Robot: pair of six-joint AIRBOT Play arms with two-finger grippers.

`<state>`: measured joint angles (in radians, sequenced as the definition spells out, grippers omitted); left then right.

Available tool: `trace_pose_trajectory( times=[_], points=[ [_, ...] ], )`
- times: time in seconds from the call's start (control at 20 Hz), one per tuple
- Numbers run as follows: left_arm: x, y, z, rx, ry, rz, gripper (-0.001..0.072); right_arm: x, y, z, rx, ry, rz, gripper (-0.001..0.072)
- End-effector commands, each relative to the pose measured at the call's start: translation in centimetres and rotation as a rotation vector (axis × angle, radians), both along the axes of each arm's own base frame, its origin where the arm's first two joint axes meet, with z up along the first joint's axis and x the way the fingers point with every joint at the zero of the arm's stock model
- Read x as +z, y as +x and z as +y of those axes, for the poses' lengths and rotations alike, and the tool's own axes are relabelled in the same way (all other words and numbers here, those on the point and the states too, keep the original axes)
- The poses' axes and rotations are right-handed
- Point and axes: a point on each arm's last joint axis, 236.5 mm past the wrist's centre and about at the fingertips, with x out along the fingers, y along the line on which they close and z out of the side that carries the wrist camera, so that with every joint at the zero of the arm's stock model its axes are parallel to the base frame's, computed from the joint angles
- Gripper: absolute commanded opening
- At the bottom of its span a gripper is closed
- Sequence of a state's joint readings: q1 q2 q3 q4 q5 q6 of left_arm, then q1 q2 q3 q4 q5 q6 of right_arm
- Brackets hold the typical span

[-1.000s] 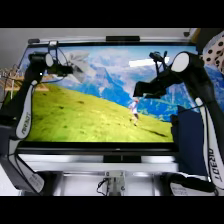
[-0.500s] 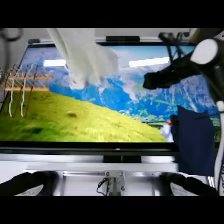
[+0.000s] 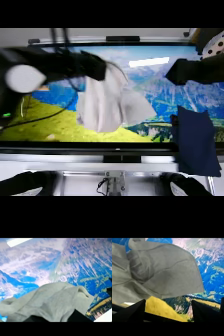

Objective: Fold the shirts.

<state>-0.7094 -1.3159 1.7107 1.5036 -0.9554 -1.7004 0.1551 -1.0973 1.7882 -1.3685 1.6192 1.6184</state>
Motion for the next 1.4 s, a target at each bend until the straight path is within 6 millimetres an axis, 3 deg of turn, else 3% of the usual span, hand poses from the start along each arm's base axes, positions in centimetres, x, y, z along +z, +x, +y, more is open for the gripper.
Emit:
trace_pose_trajectory(
  times=[0.0,0.05,0.1,0.15,0.2,0.25,0.3,0.35,0.4,0.5,0.65,0.8,0.95,1.1,1.25,1.35],
  points=[
    [-9.4,-0.3,-5.7,-0.063,-0.061,0.279,0.0720,-0.9,-0.8,-0.5,-0.032,-0.004,0.068,0.0695],
    [-11.2,0.0,-4.6,-0.062,0.001,0.310,0.0704,-1.7,-0.2,-0.4,-0.032,-0.008,0.090,0.0696],
    [-12.5,0.8,-1.6,-0.035,0.101,0.329,0.0703,-2.6,0.3,-0.3,-0.029,-0.015,0.120,0.0696],
    [-13.5,2.0,3.1,0.037,0.222,0.355,0.0703,-3.9,0.8,-0.3,-0.015,-0.031,0.161,0.0696],
    [-14.2,3.3,9.2,0.143,0.336,0.391,0.0702,-5.6,1.2,-0.2,0.008,-0.055,0.218,0.0697],
    [-15.0,3.9,15.2,0.253,0.410,0.458,0.0702,-7.4,1.7,-0.1,0.023,-0.072,0.280,0.0697],
    [-15.9,3.6,19.6,0.334,0.423,0.561,0.0703,-9.5,2.3,0.2,0.045,-0.080,0.345,0.0697],
    [-17.3,2.6,22.3,0.375,0.389,0.683,0.0703,-11.7,2.8,0.9,0.067,-0.066,0.407,0.0697],
    [-19.1,1.3,23.7,0.390,0.318,0.805,0.0702,-14.2,2.9,1.9,0.091,-0.041,0.482,0.0697],
    [-23.4,-0.6,24.2,0.397,0.212,0.958,0.0702,-19.2,2.4,3.8,0.128,0.023,0.629,0.0696],
    [-30.1,-2.6,22.2,0.425,0.109,1.045,0.0702,-24.9,1.2,7.1,0.130,0.178,0.769,0.0696],
    [-33.4,-2.7,18.7,0.439,0.012,1.039,0.0694,-28.2,1.4,9.1,0.082,0.274,0.794,0.0696],
    [-35.9,-3.2,17.5,0.424,0.043,1.068,0.0691,-30.8,-0.2,10.5,0.112,0.246,0.867,0.0697],
    [-36.1,-2.5,17.4,0.428,0.036,1.041,0.0491,-32.1,-1.1,14.0,0.195,0.256,0.869,0.0698],
    [-36.0,-2.3,17.3,0.405,0.044,1.024,0.0137,-33.2,-1.5,16.5,0.211,0.282,0.880,0.0698],
    [-35.9,-2.3,17.3,0.398,0.047,1.018,0.0044,-34.0,-1.1,18.1,0.210,0.309,0.864,0.0693]
  ],
)
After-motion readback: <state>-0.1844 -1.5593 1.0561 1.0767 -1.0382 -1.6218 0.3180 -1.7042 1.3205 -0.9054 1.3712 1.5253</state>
